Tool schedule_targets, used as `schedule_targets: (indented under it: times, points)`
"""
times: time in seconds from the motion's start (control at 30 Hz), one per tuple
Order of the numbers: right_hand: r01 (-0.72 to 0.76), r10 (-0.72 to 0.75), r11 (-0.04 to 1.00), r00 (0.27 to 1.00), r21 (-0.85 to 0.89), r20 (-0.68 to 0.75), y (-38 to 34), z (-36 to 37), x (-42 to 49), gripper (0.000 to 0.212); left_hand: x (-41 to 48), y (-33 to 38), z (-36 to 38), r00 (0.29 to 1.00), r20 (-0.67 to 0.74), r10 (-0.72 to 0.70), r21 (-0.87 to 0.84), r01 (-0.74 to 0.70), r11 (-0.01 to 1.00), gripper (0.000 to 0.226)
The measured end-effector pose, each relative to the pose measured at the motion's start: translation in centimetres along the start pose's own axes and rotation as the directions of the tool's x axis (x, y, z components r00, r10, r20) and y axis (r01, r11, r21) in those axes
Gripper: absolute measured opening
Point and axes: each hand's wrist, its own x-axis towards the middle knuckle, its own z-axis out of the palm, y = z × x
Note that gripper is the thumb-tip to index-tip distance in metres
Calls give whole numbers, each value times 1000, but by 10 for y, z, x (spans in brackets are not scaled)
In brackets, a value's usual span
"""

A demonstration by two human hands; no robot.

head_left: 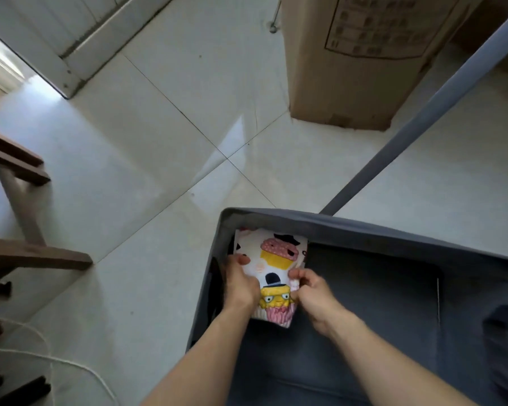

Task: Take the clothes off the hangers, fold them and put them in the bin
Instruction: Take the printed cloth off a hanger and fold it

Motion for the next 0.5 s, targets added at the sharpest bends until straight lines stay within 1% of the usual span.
schedule_targets:
  times: [0.1, 0.2, 0.23, 0.27, 0.33, 0.4, 0.43, 0.5]
  points:
    - [-43, 45, 998, 999, -42, 29, 6, -2, 6, 48, 10, -9, 5, 1000, 27, -12, 50, 11, 999, 41]
    - [-52, 57, 995, 997, -82, 52, 1, -6, 4, 42, 20, -5, 4, 996, 36, -75, 26, 74, 997, 33]
    - [-43, 47, 994, 998, -105, 33, -3, -7, 1, 40, 20, -3, 3, 996, 46, -78, 43, 76, 996, 32]
    - [-20, 20, 990, 1000, -136, -6, -7, -7, -2, 40, 18, 2, 0, 995, 68, -70, 67, 66, 996, 33]
    - [32, -54, 979, 993, -201, -103, -17, -8, -19, 38, 1, 11, -6, 993, 115, -34, 158, 15, 987, 42]
    - [80, -118, 968, 981, -237, -153, -32, -10, -47, 37, -27, 27, -12, 988, 156, -6, 207, -27, 978, 48]
    - [105, -145, 965, 977, -241, -154, -41, -13, -61, 37, -40, 35, -14, 986, 164, 17, 199, -50, 979, 48]
    - [146, -182, 961, 973, -235, -140, -63, -19, -96, 38, -66, 55, -21, 981, 182, 62, 123, -85, 989, 43]
